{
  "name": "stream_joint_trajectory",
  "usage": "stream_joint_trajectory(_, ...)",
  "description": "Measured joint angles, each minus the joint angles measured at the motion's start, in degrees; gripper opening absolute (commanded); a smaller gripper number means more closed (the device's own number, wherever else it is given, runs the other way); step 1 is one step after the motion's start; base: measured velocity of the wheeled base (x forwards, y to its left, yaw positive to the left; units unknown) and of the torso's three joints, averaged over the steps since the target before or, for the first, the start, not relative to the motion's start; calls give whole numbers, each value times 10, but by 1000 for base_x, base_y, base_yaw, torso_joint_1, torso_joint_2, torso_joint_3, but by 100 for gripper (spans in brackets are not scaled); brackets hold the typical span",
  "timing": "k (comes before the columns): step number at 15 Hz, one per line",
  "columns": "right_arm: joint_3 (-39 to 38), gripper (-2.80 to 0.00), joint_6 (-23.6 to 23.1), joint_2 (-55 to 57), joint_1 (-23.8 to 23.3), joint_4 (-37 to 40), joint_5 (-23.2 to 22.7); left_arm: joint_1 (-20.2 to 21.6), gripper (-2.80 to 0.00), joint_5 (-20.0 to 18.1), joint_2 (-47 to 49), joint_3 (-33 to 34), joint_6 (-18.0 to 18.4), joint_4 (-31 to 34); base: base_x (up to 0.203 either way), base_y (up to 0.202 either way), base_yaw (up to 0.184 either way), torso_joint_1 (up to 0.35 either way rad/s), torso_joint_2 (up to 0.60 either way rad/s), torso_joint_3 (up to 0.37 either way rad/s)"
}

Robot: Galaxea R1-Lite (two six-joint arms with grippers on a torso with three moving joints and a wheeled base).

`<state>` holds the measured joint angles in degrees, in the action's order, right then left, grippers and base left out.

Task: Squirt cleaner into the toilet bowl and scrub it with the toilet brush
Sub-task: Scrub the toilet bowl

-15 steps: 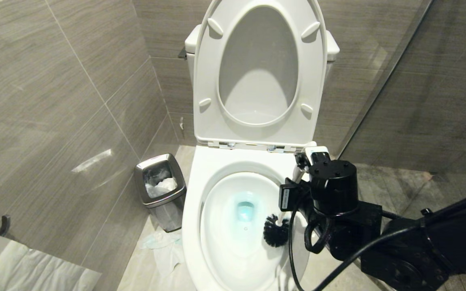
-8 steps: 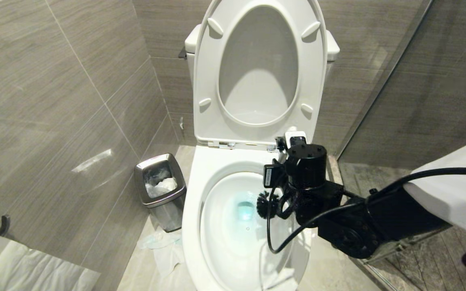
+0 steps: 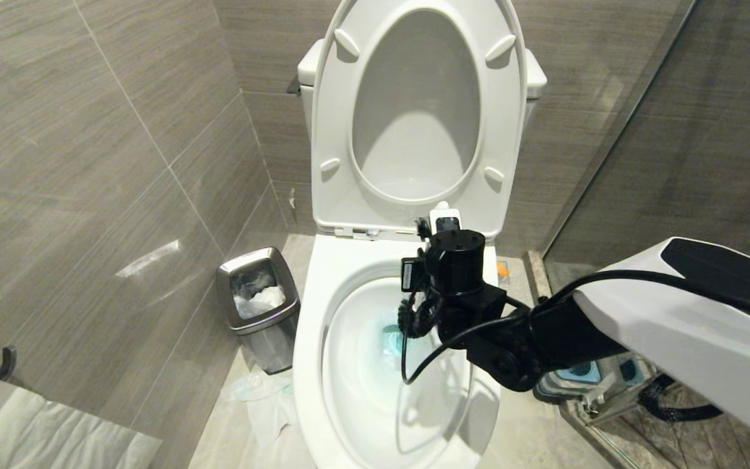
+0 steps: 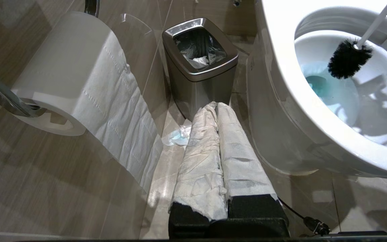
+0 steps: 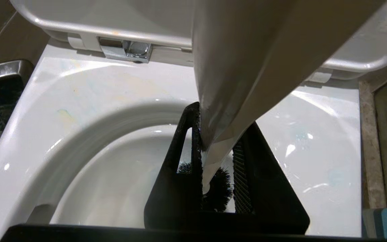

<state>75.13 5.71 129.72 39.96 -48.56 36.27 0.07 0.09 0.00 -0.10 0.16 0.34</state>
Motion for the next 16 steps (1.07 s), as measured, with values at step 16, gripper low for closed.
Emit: stream_joint_trajectory(16, 180, -280, -23, 78, 91, 72, 19, 0, -280, 0, 0, 0, 0, 0, 0, 0, 0, 0, 0, 0)
